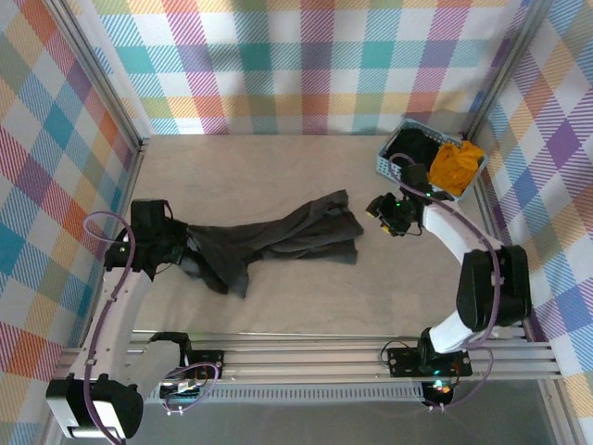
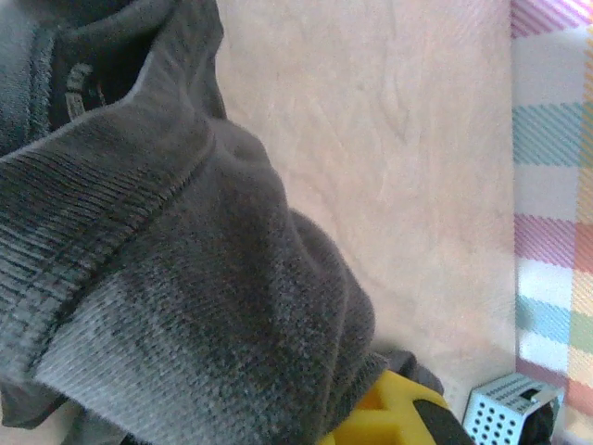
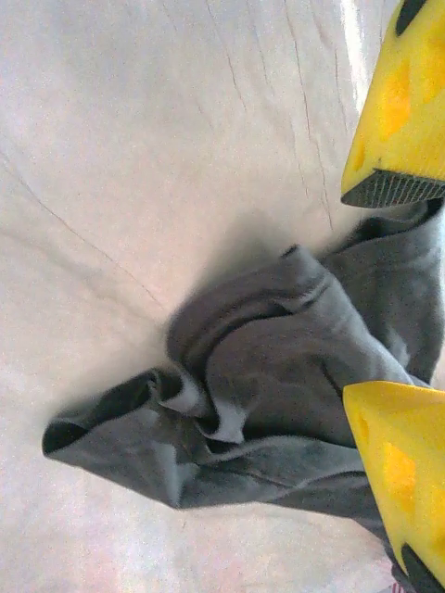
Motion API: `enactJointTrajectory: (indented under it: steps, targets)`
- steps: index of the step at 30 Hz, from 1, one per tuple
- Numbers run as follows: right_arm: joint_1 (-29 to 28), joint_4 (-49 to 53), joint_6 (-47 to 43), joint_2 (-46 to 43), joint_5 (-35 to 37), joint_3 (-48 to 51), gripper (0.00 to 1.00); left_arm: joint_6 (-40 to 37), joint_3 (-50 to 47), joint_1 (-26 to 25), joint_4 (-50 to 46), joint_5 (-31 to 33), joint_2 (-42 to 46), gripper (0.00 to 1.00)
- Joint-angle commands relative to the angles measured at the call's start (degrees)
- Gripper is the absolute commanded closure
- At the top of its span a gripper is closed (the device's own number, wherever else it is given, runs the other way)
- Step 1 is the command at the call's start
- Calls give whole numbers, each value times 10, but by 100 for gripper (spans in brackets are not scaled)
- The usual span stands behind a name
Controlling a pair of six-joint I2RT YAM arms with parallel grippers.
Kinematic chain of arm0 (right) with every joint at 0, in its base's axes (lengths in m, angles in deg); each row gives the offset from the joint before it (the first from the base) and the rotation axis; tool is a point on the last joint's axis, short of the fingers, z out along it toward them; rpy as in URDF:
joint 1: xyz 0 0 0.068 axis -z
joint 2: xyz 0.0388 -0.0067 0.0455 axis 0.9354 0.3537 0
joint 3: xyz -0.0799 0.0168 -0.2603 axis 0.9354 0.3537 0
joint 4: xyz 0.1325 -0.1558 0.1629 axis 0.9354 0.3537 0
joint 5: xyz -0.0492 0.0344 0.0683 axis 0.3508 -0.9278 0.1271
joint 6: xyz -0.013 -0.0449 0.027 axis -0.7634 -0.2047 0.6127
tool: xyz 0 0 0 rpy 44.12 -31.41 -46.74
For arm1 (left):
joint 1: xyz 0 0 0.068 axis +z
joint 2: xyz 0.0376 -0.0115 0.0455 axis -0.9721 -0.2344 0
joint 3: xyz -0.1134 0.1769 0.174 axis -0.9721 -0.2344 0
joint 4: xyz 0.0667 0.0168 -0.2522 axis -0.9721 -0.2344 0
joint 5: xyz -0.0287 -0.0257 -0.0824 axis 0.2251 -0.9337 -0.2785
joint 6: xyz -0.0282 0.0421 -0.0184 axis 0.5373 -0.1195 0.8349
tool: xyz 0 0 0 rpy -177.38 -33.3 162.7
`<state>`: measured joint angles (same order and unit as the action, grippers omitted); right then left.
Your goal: Fold and stack the t-shirts
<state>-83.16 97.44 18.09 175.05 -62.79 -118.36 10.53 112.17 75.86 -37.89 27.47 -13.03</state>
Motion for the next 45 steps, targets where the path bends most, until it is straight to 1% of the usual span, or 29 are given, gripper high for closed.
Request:
enactJointTrajectory:
  steps: [1, 5, 9, 12, 19, 21, 22, 24, 26, 28, 30, 37, 45]
  targets:
    - [-43, -40, 68, 57, 10, -68, 46, 0, -25, 4, 1, -26, -1, 100]
    - [-73, -51, 100, 141, 30, -144, 48, -4, -24, 4, -9, -26, 0, 100]
    - [-69, -65, 132, 196, 44, -181, 51, -5, -22, 4, -13, -31, 0, 100]
    - [-60, -59, 155, 234, 30, -206, 51, -8, -18, 4, -15, -36, -2, 100]
    - [-56, -54, 159, 297, 7, -265, 53, -17, -9, 5, -12, -45, -2, 100]
    - [-55, -53, 160, 310, -2, -278, 57, -21, -3, 4, -11, -48, -4, 100]
    - [-56, -54, 160, 312, -5, -282, 62, -22, 0, 4, -10, -49, -4, 100]
    - [-55, -59, 157, 313, -8, -289, 76, -24, 6, 4, -8, -54, -7, 100]
    - [-55, -60, 149, 305, -8, -295, 91, -24, 14, 4, -3, -57, -8, 100]
    - [-55, -56, 133, 279, 7, -298, 99, -26, 26, 4, 0, -61, -10, 100]
    - [-55, -54, 114, 237, 29, -292, 100, -26, 45, 4, 7, -66, -12, 100]
    - [-54, -23, 53, 110, 57, -300, 100, -9, 126, 4, 36, -70, -23, 100]
    - [-50, -26, -32, -12, 94, -350, 100, -14, 271, 6, 85, -64, -39, 100]
